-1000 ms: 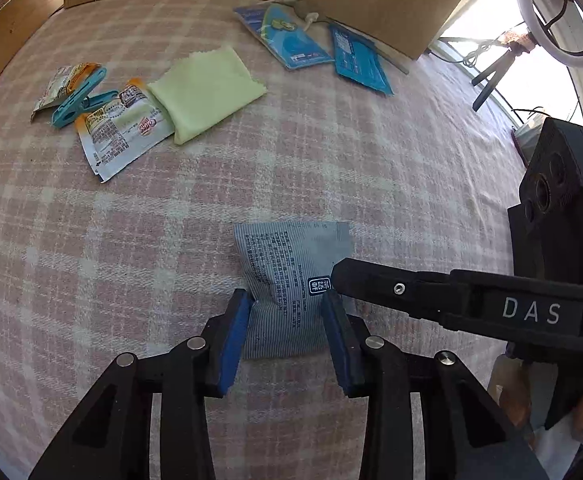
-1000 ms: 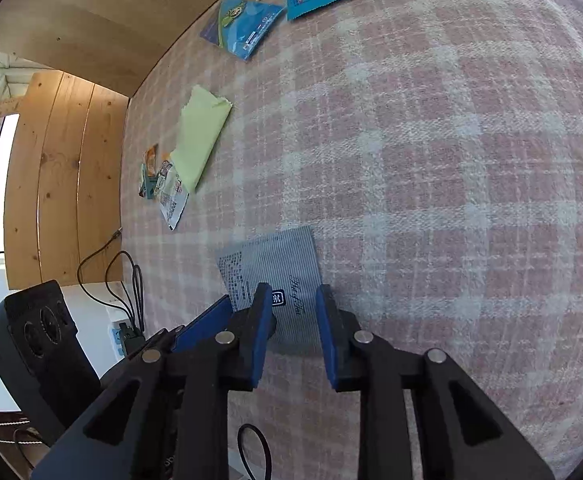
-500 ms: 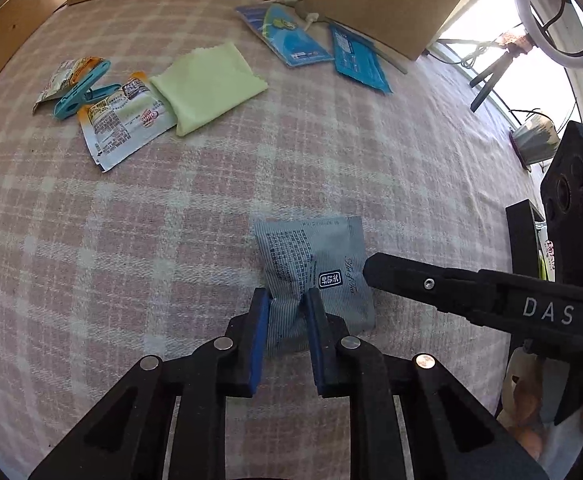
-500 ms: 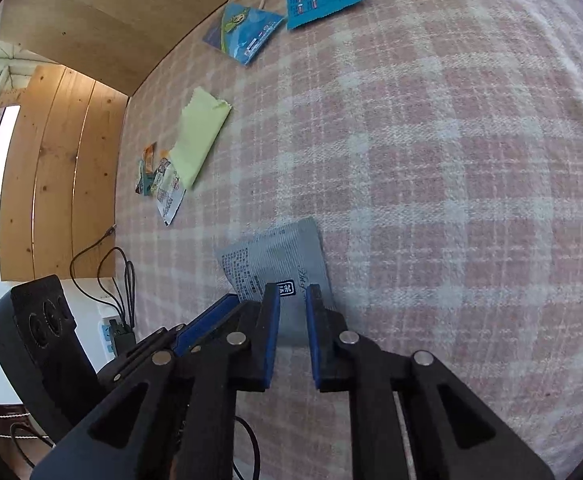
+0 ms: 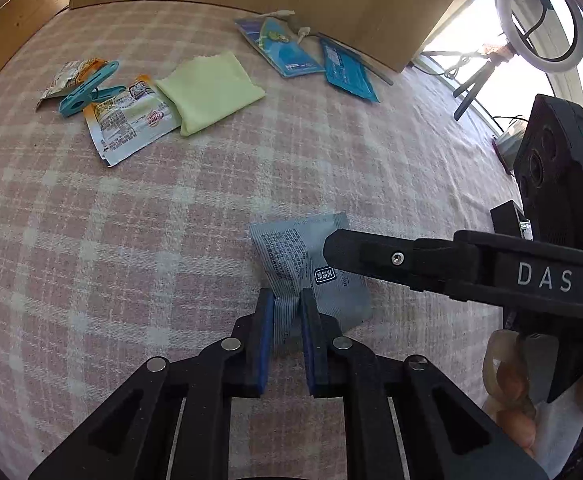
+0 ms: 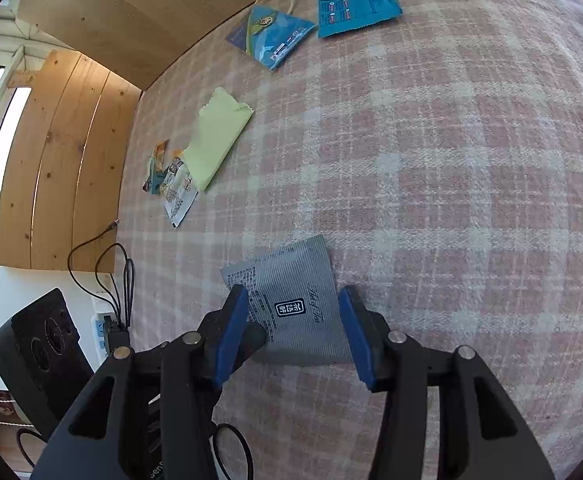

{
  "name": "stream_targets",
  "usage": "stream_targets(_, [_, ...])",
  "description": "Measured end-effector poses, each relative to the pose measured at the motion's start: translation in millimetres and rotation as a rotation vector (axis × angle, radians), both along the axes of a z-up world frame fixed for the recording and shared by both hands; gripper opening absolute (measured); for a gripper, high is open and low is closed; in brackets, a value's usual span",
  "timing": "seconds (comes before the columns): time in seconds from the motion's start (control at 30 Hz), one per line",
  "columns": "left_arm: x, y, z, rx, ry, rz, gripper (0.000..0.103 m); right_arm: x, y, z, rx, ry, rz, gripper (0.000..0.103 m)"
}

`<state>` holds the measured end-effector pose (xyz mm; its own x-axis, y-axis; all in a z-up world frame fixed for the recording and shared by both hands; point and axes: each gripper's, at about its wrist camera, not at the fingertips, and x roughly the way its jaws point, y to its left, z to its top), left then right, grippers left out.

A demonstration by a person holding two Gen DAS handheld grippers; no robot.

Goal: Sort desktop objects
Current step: 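Close the left gripper on the grey sachet while the right gripper aligns beside it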

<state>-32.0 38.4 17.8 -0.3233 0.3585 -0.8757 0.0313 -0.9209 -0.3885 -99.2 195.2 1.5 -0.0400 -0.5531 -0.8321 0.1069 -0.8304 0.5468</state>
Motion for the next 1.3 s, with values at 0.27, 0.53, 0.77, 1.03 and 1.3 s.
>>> stream_targets(0.27, [-10.0,6.0,24.1,0.019,0.023,-0.034,0.000,6.4,18.0,-7.9,-0.115,-0.084,-0.054,0.042])
stream_targets(0.53, [-8.8,-12.7,11.0,-0.017,-0.030,0.026,0.017,4.7,32.3,-3.2,-0.035,-0.044,-0.076,0.040])
stream_targets(0.77, [-1.7,-23.4,17.9,-0.037,-0.002,0.078,0.021,1.0,14.2,-5.4,-0.047,-0.061,-0.026,0.040])
stream_targets(1.03, [3.4,-51.5,-9.4,0.161,-0.074,0.123,0.018,8.8,-9.7,-4.7,0.000,-0.047,0.039,0.039])
stream_targets(1.3, [3.0,-35.9,-10.4,0.136,-0.036,0.057,0.012,8.0,-18.2,-7.7,0.009,-0.077,0.008,0.039])
